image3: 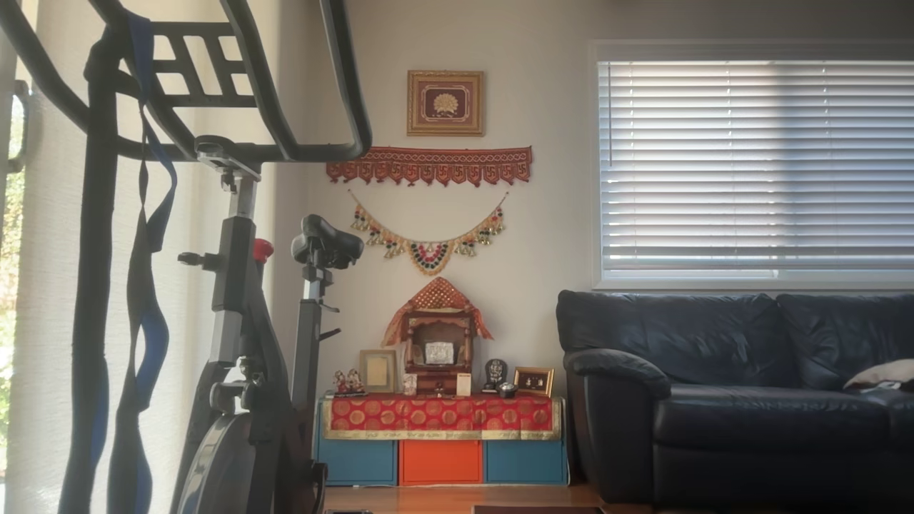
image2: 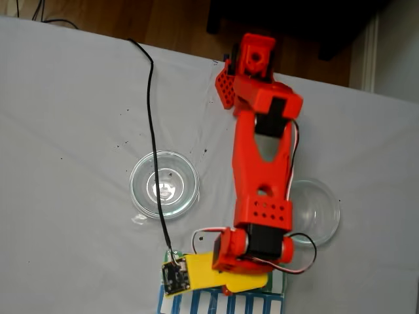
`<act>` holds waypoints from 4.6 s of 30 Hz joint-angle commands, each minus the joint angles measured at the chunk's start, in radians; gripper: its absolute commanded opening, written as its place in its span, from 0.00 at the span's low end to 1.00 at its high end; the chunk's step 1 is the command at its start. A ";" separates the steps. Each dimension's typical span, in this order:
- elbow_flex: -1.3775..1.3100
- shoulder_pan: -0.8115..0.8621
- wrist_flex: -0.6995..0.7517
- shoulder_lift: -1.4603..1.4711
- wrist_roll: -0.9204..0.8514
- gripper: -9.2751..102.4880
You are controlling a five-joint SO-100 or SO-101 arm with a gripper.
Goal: Sort medicines into box.
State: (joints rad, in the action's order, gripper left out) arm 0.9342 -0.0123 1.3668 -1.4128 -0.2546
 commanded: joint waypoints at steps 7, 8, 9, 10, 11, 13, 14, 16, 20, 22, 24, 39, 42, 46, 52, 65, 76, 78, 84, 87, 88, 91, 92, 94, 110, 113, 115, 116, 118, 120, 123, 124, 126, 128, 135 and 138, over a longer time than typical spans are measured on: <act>0.071 0.058 -0.264 -0.146 0.106 0.09; 0.066 0.063 -0.272 -0.140 0.107 0.09; 0.058 0.069 -0.272 -0.130 0.109 0.09; 0.051 0.074 -0.272 -0.121 0.109 0.09; 0.048 0.078 -0.275 -0.115 0.109 0.09; 0.034 0.087 -0.276 -0.092 0.100 0.09; 0.028 0.091 -0.273 -0.081 0.092 0.09; 0.014 0.092 -0.255 -0.063 0.075 0.09; -0.041 0.080 -0.160 -0.028 0.041 0.09; -0.040 0.074 -0.143 -0.034 0.031 0.09; -0.064 0.071 -0.109 -0.021 0.020 0.09; -0.571 0.077 0.298 0.311 0.002 0.09; -0.891 0.081 0.488 0.486 -0.009 0.09; -1.085 0.084 0.541 0.606 0.003 0.09; -1.037 0.084 0.541 0.595 0.005 0.09; -0.862 0.086 0.541 0.517 -0.032 0.09; -1.258 0.104 0.541 0.634 0.054 0.09; -1.356 0.110 0.541 0.676 0.069 0.09; -1.358 0.109 0.541 0.647 0.087 0.09; -1.358 0.100 0.541 0.629 0.101 0.09; -1.358 0.097 0.541 0.623 0.106 0.09; -1.358 0.086 0.538 0.611 0.130 0.09; -1.358 0.084 0.534 0.606 0.144 0.09; -1.358 0.081 0.523 0.592 0.173 0.09; -1.345 0.081 0.543 0.512 0.324 0.09; -1.292 0.060 0.545 0.494 0.334 0.09; -1.187 0.044 0.543 0.453 0.302 0.09; -1.117 0.035 0.543 0.425 0.275 0.09; -1.011 0.017 0.543 0.387 0.230 0.09; -0.908 0.002 0.541 0.333 0.184 0.09; -0.802 -0.011 0.541 0.281 0.141 0.09; -0.779 -0.015 0.541 0.272 0.133 0.09; -0.704 -0.028 0.540 0.241 0.098 0.09; -0.629 -0.034 0.503 0.209 0.089 0.09; 0.086 -0.063 0.028 -0.216 0.075 0.09; 0.146 -0.052 -0.069 -0.272 0.117 0.09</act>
State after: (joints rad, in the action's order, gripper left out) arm 1.0569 -0.0614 1.4067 -1.4665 -0.1580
